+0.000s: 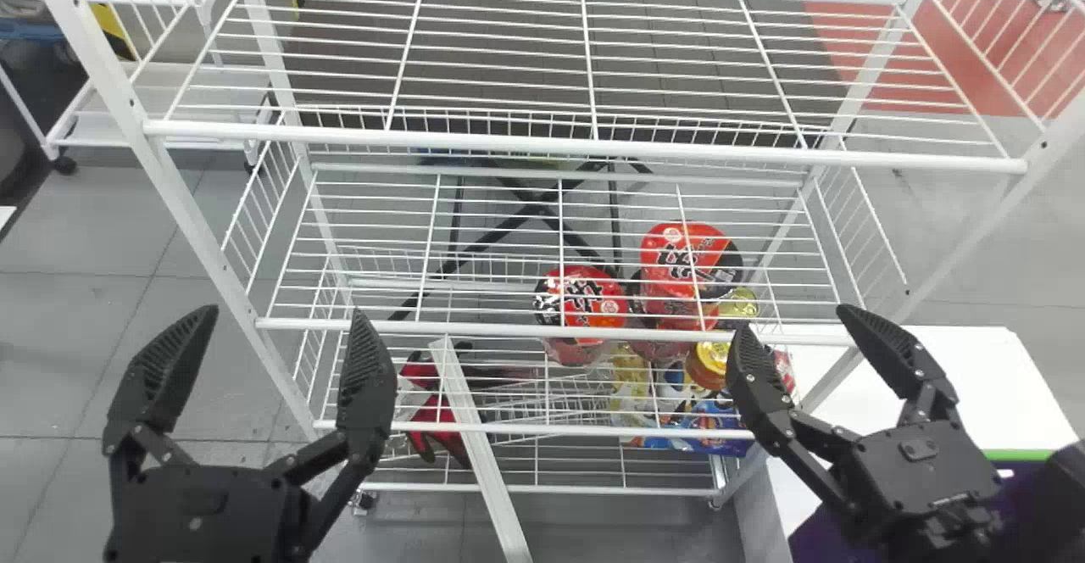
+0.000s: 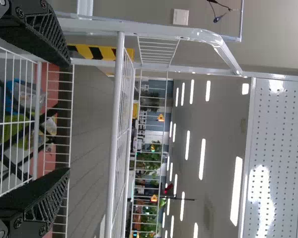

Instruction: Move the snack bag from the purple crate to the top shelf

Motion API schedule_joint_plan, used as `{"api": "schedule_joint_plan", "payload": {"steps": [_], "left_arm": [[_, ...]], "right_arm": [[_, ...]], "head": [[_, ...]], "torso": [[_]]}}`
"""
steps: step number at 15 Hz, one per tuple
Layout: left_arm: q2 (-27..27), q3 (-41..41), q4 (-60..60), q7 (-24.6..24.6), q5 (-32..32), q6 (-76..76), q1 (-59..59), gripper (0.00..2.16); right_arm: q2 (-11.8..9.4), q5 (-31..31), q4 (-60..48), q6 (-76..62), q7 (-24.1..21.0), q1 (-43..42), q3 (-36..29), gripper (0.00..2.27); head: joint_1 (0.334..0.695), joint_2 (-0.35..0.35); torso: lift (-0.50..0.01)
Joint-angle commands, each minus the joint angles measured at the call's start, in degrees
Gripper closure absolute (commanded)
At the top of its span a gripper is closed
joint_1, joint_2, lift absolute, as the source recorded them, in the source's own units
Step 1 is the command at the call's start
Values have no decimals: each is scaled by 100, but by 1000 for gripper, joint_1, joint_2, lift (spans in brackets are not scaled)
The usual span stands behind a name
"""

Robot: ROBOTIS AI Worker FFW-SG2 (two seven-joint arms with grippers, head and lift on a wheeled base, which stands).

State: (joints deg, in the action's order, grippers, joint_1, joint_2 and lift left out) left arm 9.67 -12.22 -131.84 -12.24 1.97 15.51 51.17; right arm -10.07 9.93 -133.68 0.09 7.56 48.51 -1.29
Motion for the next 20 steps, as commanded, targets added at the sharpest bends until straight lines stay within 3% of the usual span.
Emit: {"api": "schedule_joint_plan", "payload": {"steps": [1, 20], "left_arm": [[-1, 0, -9, -6, 5, 0, 7, 60], [-18, 18, 97, 3, -13, 0, -54, 60]], "right_arm": [[-4, 0, -1, -13, 0, 10, -3, 167], [-21, 0, 61, -83, 79, 1, -3, 167]], "head": [[695, -59], [695, -53]], "torso": [[-266], [-341]]}}
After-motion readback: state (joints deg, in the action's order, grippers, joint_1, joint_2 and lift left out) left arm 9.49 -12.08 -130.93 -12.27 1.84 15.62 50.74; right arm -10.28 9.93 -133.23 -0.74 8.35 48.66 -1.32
